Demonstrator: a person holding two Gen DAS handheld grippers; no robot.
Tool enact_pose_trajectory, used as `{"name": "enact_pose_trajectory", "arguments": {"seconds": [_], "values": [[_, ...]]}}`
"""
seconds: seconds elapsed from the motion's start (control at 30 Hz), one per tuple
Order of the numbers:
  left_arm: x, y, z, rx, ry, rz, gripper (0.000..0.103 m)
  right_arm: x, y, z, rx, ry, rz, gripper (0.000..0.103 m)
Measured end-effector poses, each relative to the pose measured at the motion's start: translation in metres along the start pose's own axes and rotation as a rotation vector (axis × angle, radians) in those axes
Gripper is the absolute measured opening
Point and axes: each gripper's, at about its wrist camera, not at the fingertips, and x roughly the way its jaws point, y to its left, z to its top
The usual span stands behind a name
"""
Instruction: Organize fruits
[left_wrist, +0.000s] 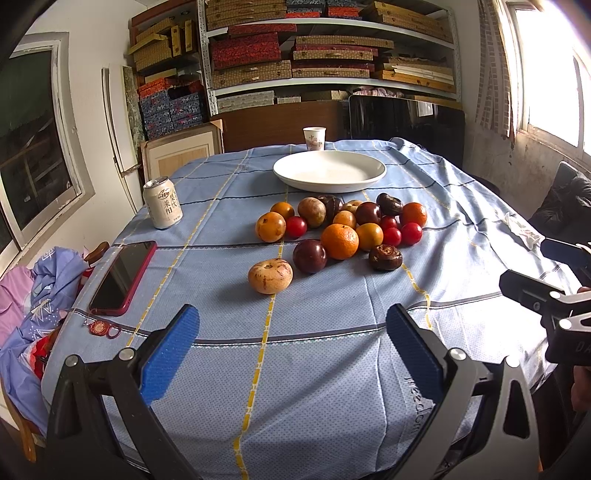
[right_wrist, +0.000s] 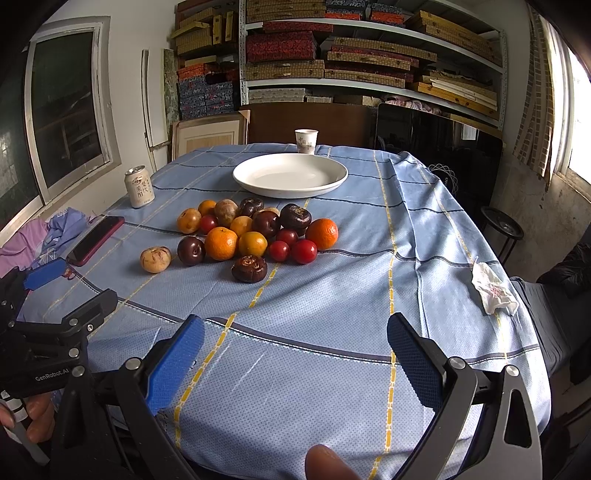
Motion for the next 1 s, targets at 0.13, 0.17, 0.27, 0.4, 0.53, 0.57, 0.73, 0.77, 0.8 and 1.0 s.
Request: {"name": "enact_pose_trajectory", "arguments": {"seconds": [0.13,0.17,0.27,0.4,0.53,0.57,0.73,0.77,0.8,1.0], "values": [[0.0,-0.0002,0.0001,0.002,-0.001,0.001,0.099,-0.0014,-0.0009,-0.0024,-0.002,0.002,0.0,0.1],[0.0,-0.0002,0.0001,0.002,-0.001,0.001,0.099,-0.0023,-0.0013,-0.0012,-0.001,0.001,0.0,0.1],[0.0,-0.0003,0.0,0.001,0.0,0.001,0.099,-0.0018,-0.0021,-0.0021,0.002,0.001,0.0,0.1],[0.0001,0.0004,0.0,0.002,0.001,0.003,0.099,0.0013,-0.002,-0.0027,0.007,0.007,-0.002,0.1],[0.0002,0.0001,0.0,0.004,0.0,0.003,0.099,0.0022,-0.0019,-0.0034,0.004,0.008,-0.001,0.1],[0.0002,0.0,0.0,0.003,0.001,0.004,0.099,0.0015,-0.002,-0.0027,0.005,0.007,-0.002,0.1],[0.0001,0.0001,-0.0003,0.005,0.002,0.004,0.099,0.002,-0.0021,-0.0031,0.006,0.01,-0.003,0.1],[0.0002,-0.0003,0.0,0.004,0.001,0.004,0.099,0.002,-0.0023,-0.0033,0.006,0.011,-0.003,0.1],[0.0002,-0.0005,0.0,0.004,0.0,0.004,0.099,0.0021,-0.0022,-0.0032,0.006,0.011,-0.003,0.1],[0.0006,0.0043,-0.0019,0.002,0.005,0.005,0.099,0.0032,-0.0018,-0.0037,0.005,0.013,-0.004,0.1]]}}
